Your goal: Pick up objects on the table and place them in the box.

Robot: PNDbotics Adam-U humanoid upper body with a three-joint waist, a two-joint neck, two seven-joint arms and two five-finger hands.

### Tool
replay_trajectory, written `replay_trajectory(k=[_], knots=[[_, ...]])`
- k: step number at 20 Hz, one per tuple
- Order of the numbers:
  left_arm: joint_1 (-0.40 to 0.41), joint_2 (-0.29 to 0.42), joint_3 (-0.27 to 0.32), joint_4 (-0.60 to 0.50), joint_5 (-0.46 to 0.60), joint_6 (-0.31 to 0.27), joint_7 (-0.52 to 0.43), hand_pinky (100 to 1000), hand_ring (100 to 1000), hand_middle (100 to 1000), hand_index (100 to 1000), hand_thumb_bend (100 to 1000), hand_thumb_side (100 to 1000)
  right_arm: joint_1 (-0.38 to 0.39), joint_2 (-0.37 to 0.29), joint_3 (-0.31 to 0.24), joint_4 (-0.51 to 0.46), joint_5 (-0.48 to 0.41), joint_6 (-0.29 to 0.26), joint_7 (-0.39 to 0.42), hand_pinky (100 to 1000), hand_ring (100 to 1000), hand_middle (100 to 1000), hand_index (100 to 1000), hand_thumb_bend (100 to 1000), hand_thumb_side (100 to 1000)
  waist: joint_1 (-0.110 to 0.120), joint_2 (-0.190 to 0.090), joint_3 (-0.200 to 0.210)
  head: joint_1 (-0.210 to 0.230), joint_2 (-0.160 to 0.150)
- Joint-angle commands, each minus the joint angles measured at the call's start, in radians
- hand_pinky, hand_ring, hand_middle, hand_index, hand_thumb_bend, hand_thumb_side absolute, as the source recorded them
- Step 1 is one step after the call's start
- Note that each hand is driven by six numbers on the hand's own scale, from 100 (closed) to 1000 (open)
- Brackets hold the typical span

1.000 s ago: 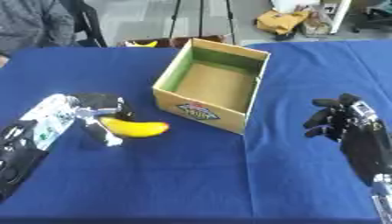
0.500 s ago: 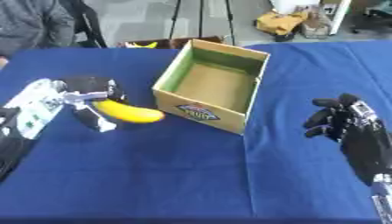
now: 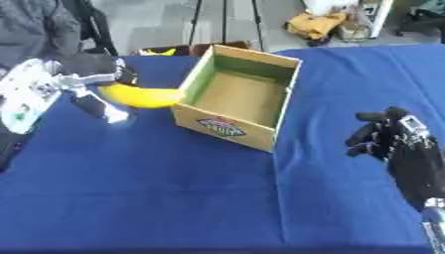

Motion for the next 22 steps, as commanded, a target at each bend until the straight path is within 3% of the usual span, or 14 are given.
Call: replay_trajectory(k=[1,12,22], knots=[[-0.054,0.003,0.017,0.020,0.002,-0.002,0.003,608,558,533,672,210,329,-0.023,-0.020,0.003,-0.020,-0.005,0.000,0.009,566,603,520,771,100,957,0.002,-0.009,-0.013,0.015,-0.004],[-0.204,-0.122,0.073,0.234,-0.104,-0.019,0.044,609,559,533,671,173,345,-0.074,-0.030,0.030,-0.030,-0.004,0.007,0.035,565,603,520,771,100,979,0.039,0.032,-0.123,0.078,-0.039],[-0.214,-0.203,0.096,0.344,-0.206,-0.032,0.096,610,566,536,670,168,402,-0.112,-0.026,0.042,-0.036,0.001,0.012,0.047,565,604,520,771,100,1000,0.070,0.070,-0.200,0.098,-0.066]])
